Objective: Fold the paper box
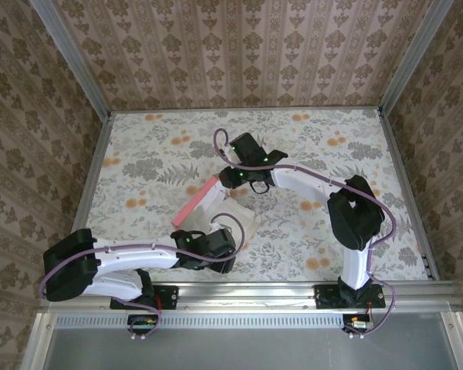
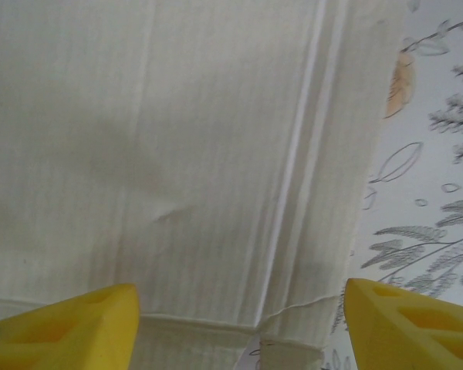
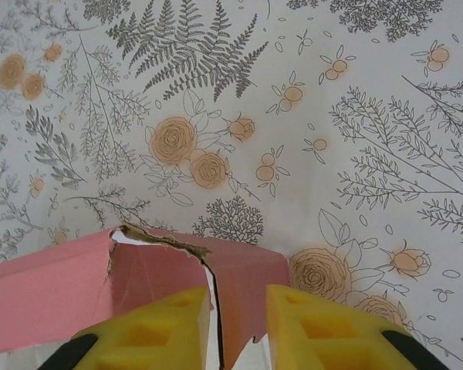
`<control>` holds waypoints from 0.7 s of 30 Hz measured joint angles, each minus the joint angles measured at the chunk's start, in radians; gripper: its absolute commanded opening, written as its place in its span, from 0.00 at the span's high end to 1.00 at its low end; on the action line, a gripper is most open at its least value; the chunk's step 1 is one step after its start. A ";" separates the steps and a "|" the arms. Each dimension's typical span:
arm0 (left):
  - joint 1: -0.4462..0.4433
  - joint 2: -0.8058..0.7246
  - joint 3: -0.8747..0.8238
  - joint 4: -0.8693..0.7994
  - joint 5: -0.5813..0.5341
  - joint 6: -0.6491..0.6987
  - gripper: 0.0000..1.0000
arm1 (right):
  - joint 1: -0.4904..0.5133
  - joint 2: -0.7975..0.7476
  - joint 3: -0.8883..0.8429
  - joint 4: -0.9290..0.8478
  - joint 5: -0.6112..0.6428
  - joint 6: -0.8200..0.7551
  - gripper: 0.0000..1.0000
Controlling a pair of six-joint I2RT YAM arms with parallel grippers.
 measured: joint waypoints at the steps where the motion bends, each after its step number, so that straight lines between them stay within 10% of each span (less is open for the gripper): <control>1: 0.000 -0.005 -0.009 0.000 -0.004 -0.010 0.31 | 0.000 0.000 0.001 -0.001 0.000 -0.001 0.76; 21: 0.029 -0.049 -0.077 0.013 -0.022 -0.177 0.33 | 0.006 0.004 0.001 0.000 0.003 -0.008 0.95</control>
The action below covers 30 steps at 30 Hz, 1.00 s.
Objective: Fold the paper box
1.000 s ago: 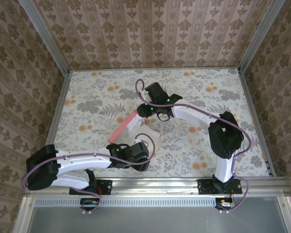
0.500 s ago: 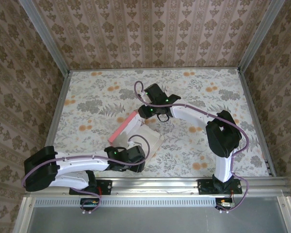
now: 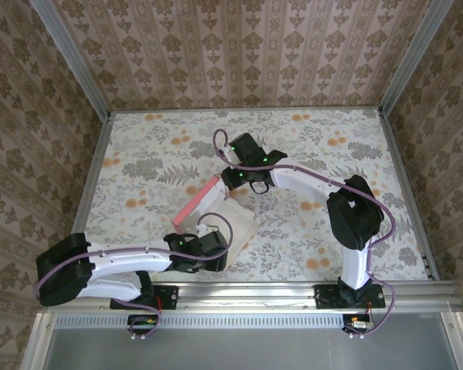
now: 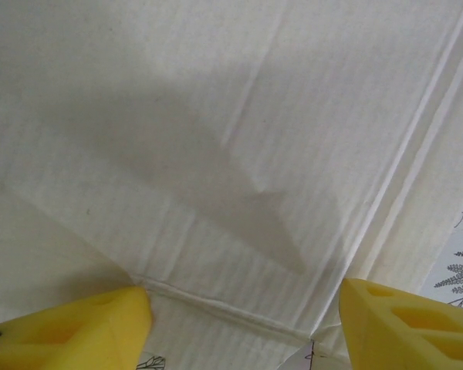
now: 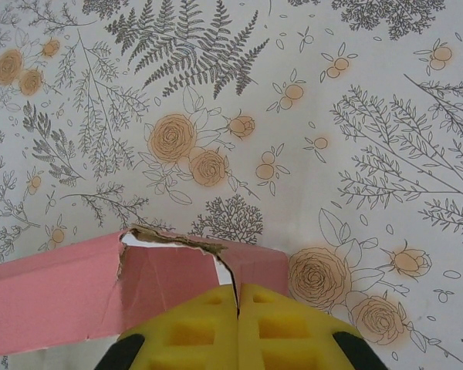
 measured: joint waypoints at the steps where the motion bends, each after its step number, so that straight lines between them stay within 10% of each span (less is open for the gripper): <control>1: 0.001 0.007 0.005 -0.002 -0.001 -0.002 0.33 | 0.001 0.000 0.000 0.000 0.003 -0.001 0.96; 30: 0.019 0.067 0.042 -0.013 0.005 -0.008 0.33 | 0.018 -0.012 0.043 -0.084 0.051 -0.070 0.99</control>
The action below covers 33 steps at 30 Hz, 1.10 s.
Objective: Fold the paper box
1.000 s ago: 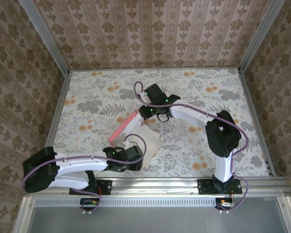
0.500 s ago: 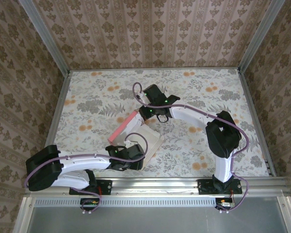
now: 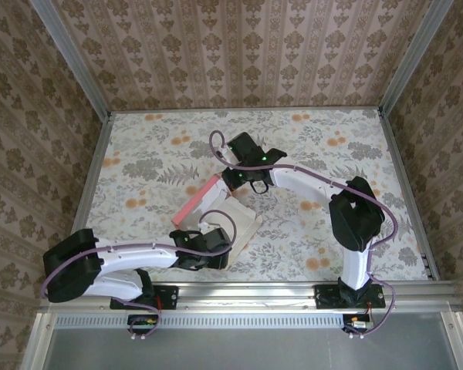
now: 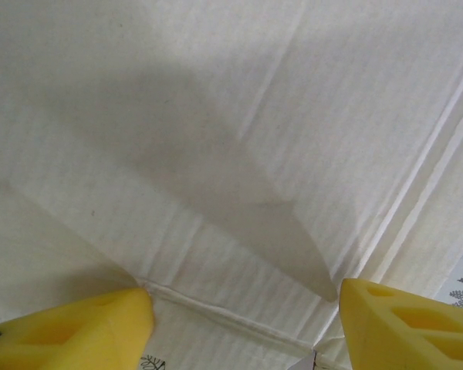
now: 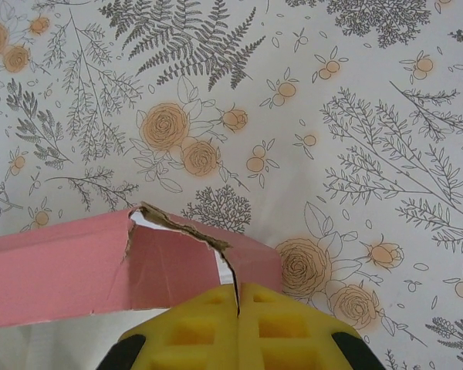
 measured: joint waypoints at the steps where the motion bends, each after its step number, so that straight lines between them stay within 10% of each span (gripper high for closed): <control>1: 0.000 0.003 0.002 0.000 0.000 0.000 0.33 | 0.000 0.000 0.005 -0.005 0.000 -0.002 0.99; 33: 0.000 0.030 0.019 0.000 -0.002 0.001 0.33 | 0.015 0.008 0.098 -0.160 -0.001 0.010 0.99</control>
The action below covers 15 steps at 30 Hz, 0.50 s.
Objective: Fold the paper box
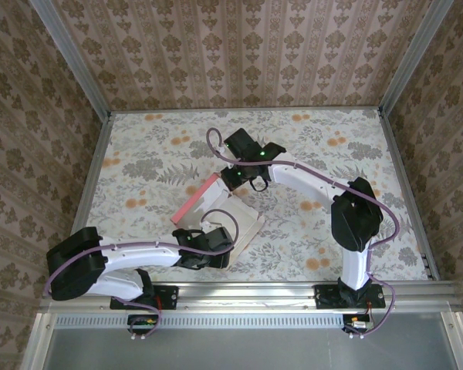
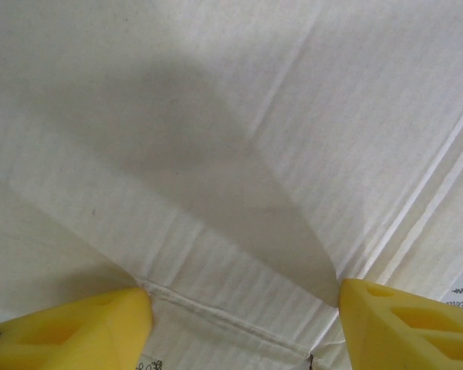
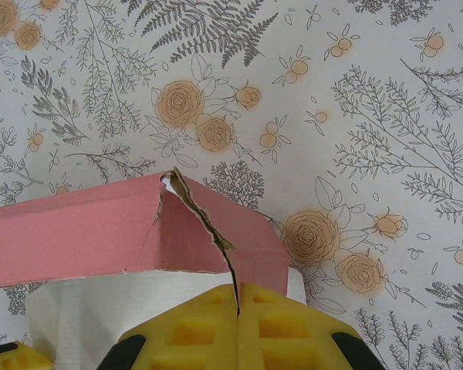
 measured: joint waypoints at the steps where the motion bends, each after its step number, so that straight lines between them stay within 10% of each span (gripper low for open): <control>1: 0.000 0.000 0.000 0.000 0.000 0.000 0.33 | 0.000 0.000 -0.005 0.003 0.000 0.005 0.99; 15: 0.000 0.000 0.003 -0.001 0.000 0.000 0.33 | 0.000 -0.042 -0.144 0.101 -0.006 0.053 0.99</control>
